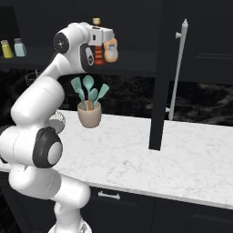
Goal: Put the shaker and condiment bottle from the counter next to their counterparts in the cabinet.
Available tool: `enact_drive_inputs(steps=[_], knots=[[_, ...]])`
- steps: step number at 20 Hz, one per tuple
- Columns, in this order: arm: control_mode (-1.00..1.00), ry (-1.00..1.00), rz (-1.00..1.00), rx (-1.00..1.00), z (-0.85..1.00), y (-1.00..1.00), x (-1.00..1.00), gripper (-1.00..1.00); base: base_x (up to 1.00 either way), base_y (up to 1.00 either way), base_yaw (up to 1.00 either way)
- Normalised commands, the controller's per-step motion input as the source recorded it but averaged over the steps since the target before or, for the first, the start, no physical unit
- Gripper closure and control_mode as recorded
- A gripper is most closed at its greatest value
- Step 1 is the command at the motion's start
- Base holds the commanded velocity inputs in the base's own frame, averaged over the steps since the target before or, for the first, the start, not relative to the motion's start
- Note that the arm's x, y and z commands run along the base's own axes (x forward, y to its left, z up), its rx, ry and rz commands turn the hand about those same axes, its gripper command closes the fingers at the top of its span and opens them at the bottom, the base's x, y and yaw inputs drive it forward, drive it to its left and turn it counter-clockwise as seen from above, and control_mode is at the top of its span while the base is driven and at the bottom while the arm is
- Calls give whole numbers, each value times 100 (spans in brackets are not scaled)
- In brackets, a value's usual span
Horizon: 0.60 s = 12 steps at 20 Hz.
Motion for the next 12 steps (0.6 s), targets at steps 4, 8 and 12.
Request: enact_drive_inputs(steps=[4, 8, 12], knots=[[-100, 0, 0, -1, 0, 0, 21, 100, 0, 0, 0], [-100, 0, 0, 0, 0, 0, 7, 100, 0, 0, 0], [-100, -2, 0, 0, -2, 0, 32, 100, 0, 0, 0]])
